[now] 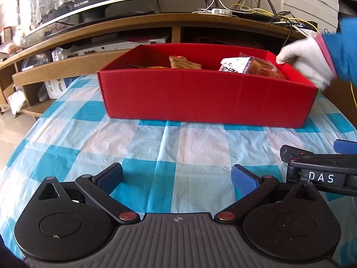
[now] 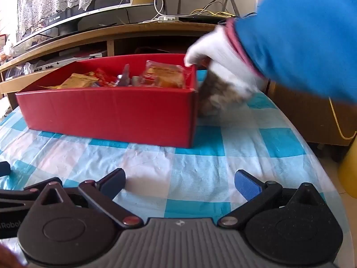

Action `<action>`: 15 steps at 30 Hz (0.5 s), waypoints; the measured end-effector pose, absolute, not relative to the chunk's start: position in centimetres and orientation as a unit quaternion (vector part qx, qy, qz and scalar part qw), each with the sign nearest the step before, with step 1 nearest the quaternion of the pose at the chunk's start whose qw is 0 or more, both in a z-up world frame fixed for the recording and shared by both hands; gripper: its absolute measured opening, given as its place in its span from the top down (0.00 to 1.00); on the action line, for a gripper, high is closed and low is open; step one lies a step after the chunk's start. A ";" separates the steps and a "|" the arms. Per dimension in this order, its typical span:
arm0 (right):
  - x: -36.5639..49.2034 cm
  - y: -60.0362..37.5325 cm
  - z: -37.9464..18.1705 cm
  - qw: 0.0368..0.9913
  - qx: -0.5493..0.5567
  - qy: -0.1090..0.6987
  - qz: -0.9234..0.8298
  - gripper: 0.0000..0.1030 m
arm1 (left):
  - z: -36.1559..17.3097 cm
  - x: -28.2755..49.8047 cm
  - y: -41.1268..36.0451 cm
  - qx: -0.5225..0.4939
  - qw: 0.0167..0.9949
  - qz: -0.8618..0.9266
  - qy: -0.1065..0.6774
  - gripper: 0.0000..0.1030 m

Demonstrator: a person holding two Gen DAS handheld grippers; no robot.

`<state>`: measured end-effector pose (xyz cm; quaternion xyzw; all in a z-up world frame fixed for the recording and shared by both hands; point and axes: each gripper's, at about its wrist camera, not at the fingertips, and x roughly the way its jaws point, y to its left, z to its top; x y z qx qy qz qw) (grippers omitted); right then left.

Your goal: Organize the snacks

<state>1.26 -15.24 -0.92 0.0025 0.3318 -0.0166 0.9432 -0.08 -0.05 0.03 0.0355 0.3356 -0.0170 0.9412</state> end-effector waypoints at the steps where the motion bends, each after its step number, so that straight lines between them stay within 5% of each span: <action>1: 1.3 -15.2 -0.9 0.943 0.002 0.332 -0.016 0.00 | 0.1 -0.2 -0.1 0.036 0.941 -0.019 0.337 0.00; 15: 1.4 -15.5 -0.8 0.943 0.003 0.332 -0.016 0.00 | 0.1 0.3 0.1 0.024 0.937 -0.018 0.349 0.00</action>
